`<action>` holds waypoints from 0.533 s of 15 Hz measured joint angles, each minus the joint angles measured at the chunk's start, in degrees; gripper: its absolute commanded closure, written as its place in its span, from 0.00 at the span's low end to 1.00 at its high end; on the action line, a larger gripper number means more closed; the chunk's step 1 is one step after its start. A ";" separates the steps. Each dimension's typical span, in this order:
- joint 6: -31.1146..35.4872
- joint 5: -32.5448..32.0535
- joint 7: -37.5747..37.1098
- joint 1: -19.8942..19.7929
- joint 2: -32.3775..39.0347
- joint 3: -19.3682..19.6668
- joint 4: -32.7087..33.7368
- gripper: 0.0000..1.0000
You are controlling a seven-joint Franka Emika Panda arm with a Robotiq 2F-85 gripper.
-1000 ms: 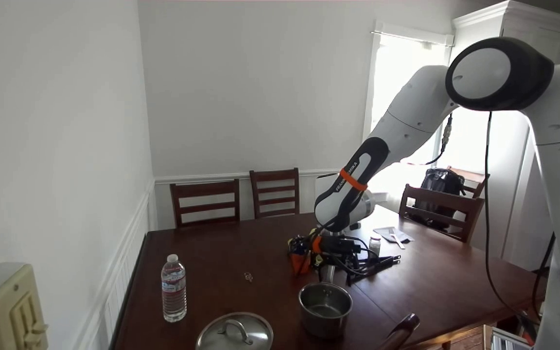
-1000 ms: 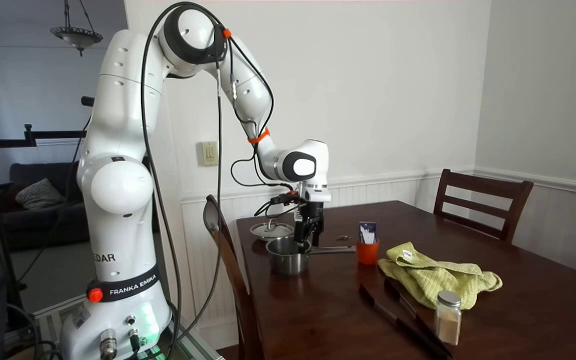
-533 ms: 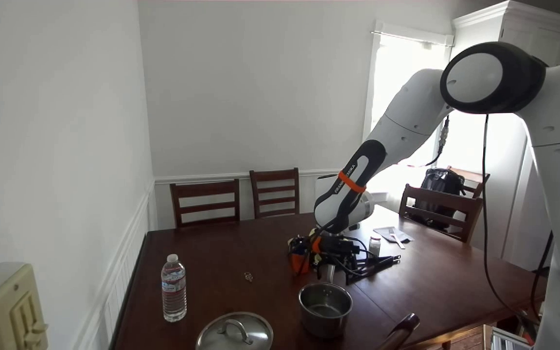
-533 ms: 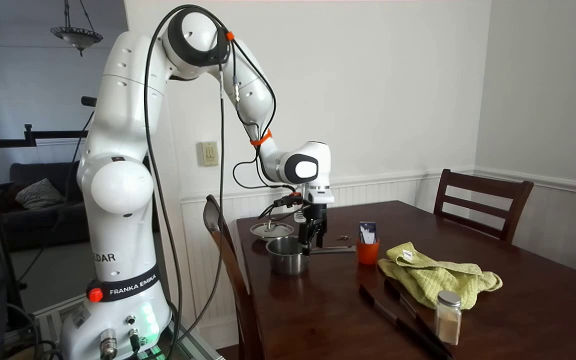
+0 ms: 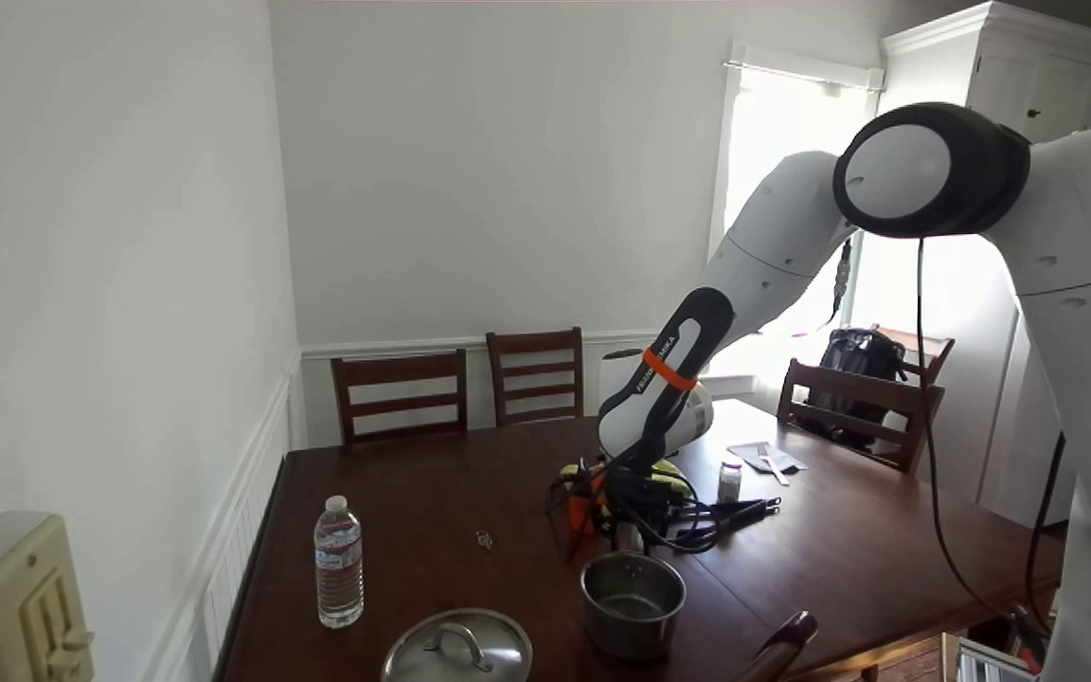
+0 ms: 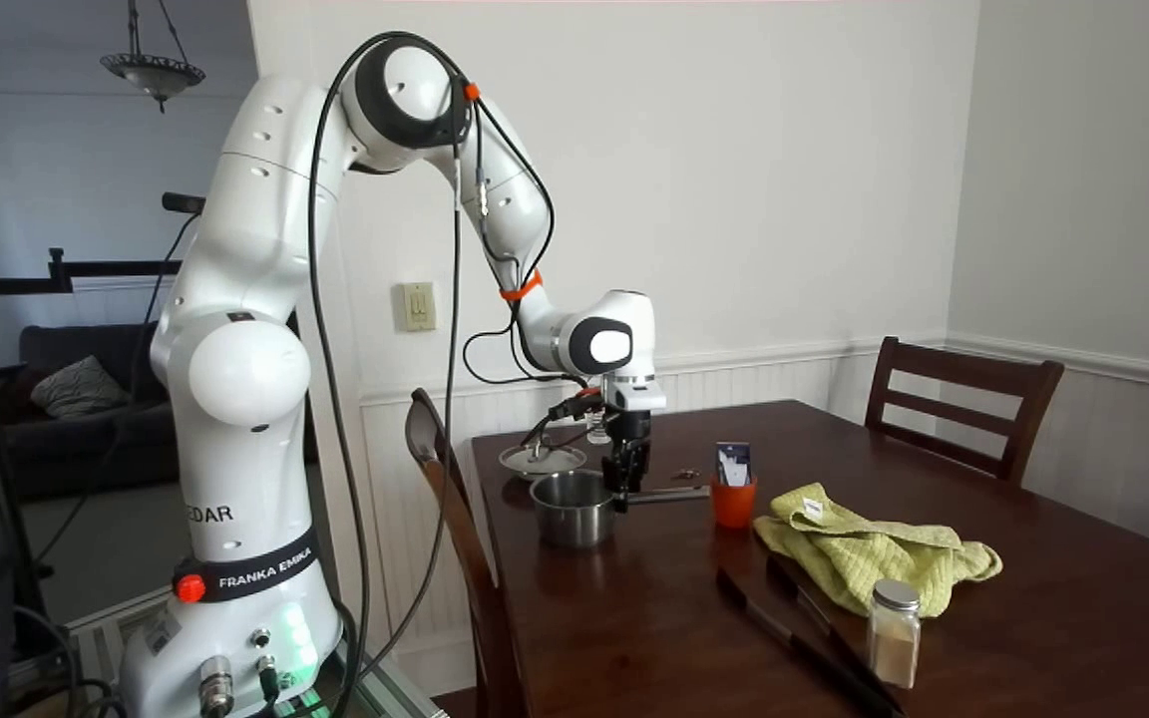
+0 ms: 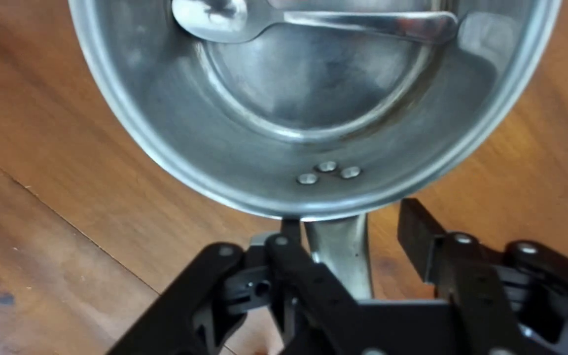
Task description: Place the pot on top of the spice shaker
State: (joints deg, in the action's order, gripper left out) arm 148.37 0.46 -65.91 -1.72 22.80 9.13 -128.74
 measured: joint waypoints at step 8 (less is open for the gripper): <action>-2.03 2.52 -0.10 0.05 -1.76 1.17 -0.11 0.93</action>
State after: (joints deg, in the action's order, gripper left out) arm 146.34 2.97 -66.01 -1.67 21.04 10.30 -128.86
